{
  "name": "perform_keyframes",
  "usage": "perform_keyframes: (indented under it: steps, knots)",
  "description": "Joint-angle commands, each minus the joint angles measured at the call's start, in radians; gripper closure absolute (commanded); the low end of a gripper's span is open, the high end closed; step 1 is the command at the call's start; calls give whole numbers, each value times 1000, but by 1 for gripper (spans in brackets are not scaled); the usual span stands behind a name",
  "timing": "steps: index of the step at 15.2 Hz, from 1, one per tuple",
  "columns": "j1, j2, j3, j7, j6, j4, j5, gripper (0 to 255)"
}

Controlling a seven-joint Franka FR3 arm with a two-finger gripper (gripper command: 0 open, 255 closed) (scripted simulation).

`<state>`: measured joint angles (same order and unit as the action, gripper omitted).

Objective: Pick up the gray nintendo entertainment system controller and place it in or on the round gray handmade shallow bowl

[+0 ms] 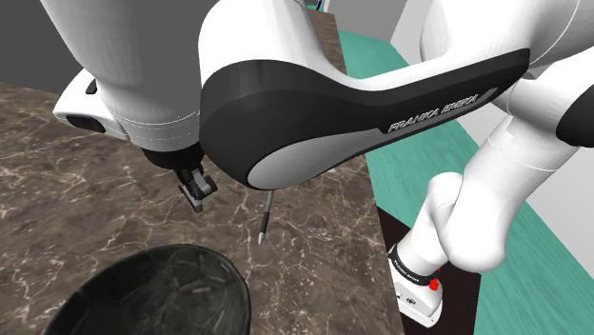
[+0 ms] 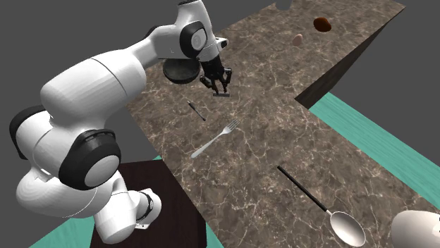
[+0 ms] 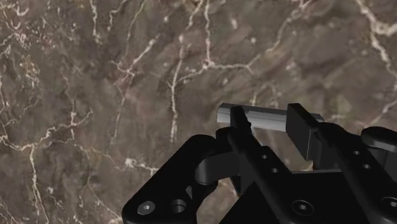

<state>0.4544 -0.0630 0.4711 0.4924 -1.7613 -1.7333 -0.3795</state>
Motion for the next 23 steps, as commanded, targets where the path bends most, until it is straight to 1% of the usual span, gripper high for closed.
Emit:
perform_keyframes:
  steps: [1, 8, 23]
  knots:
    - [0, 0, 0, 0, 0, 0, 0, 255]
    - [0, 0, 0, 0, 0, 0, 0, 255]
    - [15, -27, 10, 53, 199, 228, -5, 255]
